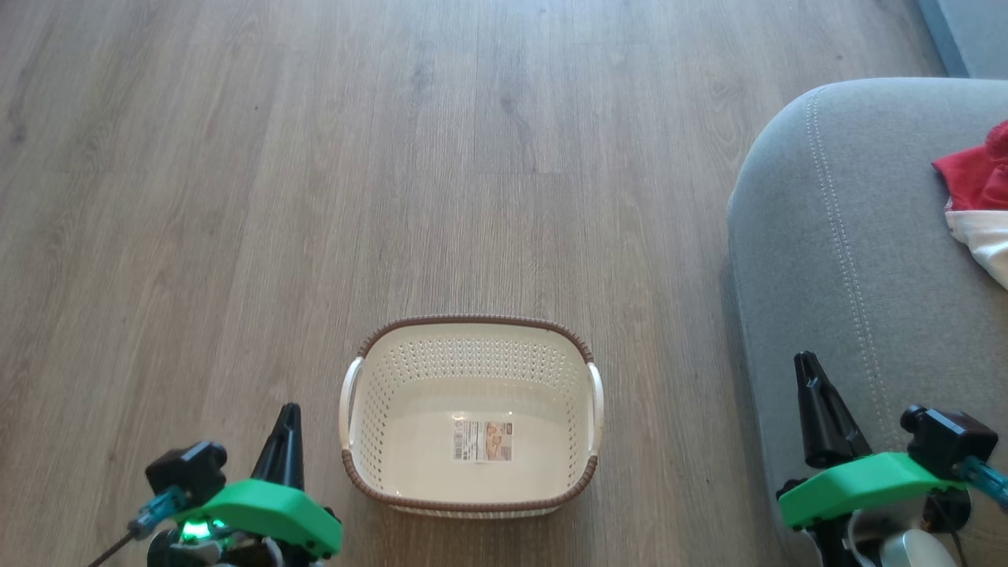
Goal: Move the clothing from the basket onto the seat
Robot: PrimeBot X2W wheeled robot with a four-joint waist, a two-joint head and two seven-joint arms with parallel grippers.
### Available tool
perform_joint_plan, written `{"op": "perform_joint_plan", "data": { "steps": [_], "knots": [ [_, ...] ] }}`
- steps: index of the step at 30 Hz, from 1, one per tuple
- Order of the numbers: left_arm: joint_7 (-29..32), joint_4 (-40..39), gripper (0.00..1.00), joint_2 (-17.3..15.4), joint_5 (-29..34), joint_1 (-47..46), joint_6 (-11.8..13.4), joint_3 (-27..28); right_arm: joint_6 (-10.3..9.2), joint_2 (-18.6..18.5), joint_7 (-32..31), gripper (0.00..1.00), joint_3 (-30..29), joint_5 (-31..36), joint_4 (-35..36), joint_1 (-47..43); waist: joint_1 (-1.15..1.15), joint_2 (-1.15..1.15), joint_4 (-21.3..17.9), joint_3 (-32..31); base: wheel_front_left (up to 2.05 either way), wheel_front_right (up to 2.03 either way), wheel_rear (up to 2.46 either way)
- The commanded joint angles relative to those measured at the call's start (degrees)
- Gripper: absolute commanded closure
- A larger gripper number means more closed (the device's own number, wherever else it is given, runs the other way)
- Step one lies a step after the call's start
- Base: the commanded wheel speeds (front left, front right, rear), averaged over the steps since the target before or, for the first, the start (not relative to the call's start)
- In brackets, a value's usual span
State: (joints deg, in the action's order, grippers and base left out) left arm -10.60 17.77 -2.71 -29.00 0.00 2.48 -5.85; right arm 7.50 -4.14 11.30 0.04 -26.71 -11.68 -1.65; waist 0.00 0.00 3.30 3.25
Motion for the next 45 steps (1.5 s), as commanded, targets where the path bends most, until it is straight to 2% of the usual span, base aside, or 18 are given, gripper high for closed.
{"op": "perform_joint_plan", "data": {
  "steps": [1,45],
  "knots": [
    [0.38,-1.91,1.0,-0.05,-1.77,-2.86,-0.51,0.98,0.0,-0.42,-0.42,1.0,-0.3,-2.01,1.51,2.72,0.0,0.0,-0.06,-0.05,0.0,0.0,0.0],
    [7.65,-2.69,1.0,-0.11,-28.43,-4.31,-4.61,5.95,-0.01,-0.33,-7.26,1.0,-2.14,-30.31,-0.11,4.86,0.0,0.0,-1.47,-1.37,0.0,0.0,0.0]
  ]
}}
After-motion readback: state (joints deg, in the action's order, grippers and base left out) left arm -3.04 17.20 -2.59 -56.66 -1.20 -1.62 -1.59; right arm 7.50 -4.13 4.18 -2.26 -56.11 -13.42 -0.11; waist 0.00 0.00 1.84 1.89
